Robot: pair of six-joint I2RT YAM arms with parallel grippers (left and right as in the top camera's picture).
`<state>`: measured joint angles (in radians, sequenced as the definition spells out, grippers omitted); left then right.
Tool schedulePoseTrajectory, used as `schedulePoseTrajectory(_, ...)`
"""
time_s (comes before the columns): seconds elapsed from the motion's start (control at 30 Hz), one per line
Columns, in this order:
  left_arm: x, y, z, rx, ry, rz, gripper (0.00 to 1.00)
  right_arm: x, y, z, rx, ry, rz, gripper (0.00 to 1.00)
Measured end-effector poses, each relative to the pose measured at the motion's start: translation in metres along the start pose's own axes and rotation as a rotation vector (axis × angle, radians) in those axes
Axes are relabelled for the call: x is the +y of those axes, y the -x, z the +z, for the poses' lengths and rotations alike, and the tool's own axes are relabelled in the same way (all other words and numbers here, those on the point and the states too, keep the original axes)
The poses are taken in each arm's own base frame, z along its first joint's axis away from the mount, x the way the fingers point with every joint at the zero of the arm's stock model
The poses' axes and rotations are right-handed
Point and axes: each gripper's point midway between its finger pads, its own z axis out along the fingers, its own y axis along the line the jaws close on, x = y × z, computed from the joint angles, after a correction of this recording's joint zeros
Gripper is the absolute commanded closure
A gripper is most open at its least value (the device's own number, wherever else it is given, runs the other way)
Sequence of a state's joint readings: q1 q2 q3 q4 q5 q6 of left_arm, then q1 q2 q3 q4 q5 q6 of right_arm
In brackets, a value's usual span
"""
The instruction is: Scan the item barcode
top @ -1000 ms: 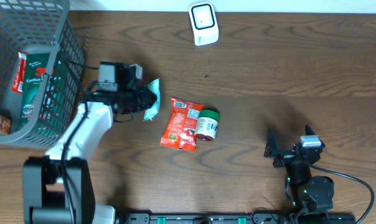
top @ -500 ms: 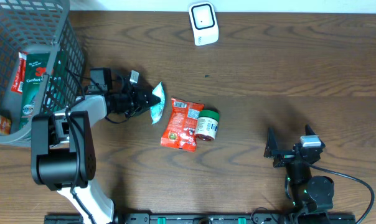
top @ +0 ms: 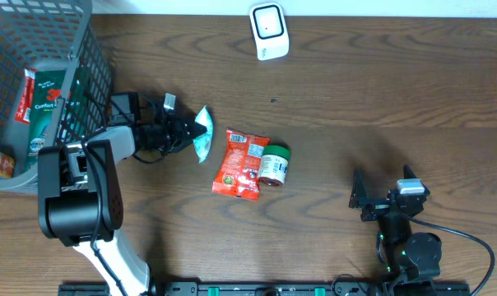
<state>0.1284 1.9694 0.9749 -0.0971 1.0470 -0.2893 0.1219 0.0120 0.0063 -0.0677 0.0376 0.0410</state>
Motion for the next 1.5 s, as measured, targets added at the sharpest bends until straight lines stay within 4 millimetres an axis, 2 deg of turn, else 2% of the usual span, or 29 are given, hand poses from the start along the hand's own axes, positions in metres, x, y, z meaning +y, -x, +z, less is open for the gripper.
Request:
schedulePoseTrajectory(0.37,0.005,0.004,-0.004,-0.026,0.062,0.005,0.62,0.0,0.0,0.0,0.0,0.0,0.0,0.01)
schedulePoseTrajectory(0.47,0.004,0.008,-0.013,-0.059,0.123,0.017,0.61,0.0,0.0,0.0,0.0,0.0,0.0,0.01)
schedulePoseTrajectory(0.67,-0.014,0.017,-0.036,-0.138,0.206,0.072,0.6,0.0,0.0,0.0,0.0,0.0,0.0,0.01)
schedulePoseTrajectory(0.93,-0.007,0.02,-0.054,-0.188,0.336,0.087,0.59,0.0,0.0,0.0,0.0,0.0,0.0,0.01)
schedulePoseTrajectory(1.07,-0.015,0.024,-0.061,-0.218,0.35,0.117,0.6,0.0,0.0,0.0,0.0,0.0,0.0,0.01)
schedulePoseTrajectory(1.1,-0.02,0.024,-0.062,-0.225,0.349,0.132,0.61,0.0,0.0,0.0,0.0,0.0,0.0,0.01)
schedulePoseTrajectory(1.13,-0.025,0.024,-0.063,-0.232,0.353,0.15,0.68,0.0,0.0,0.0,0.0,0.0,0.0,0.01)
schedulePoseTrajectory(1.2,-0.033,0.024,-0.062,-0.239,0.363,0.182,0.89,0.0,0.0,0.0,0.0,0.0,0.0,0.01)
schedulePoseTrajectory(1.23,-0.036,0.022,-0.059,-0.238,0.374,0.2,0.93,0.0,0.0,0.0,0.0,0.0,0.0,0.01)
schedulePoseTrajectory(1.37,-0.038,0.016,-0.043,-0.222,0.469,0.291,0.93,0.0,0.0,0.0,0.0,0.0,0.0,0.01)
schedulePoseTrajectory(1.5,-0.034,0.014,-0.035,-0.232,0.597,0.363,0.93,0.0,0.0,0.0,0.0,0.0,0.0,0.01)
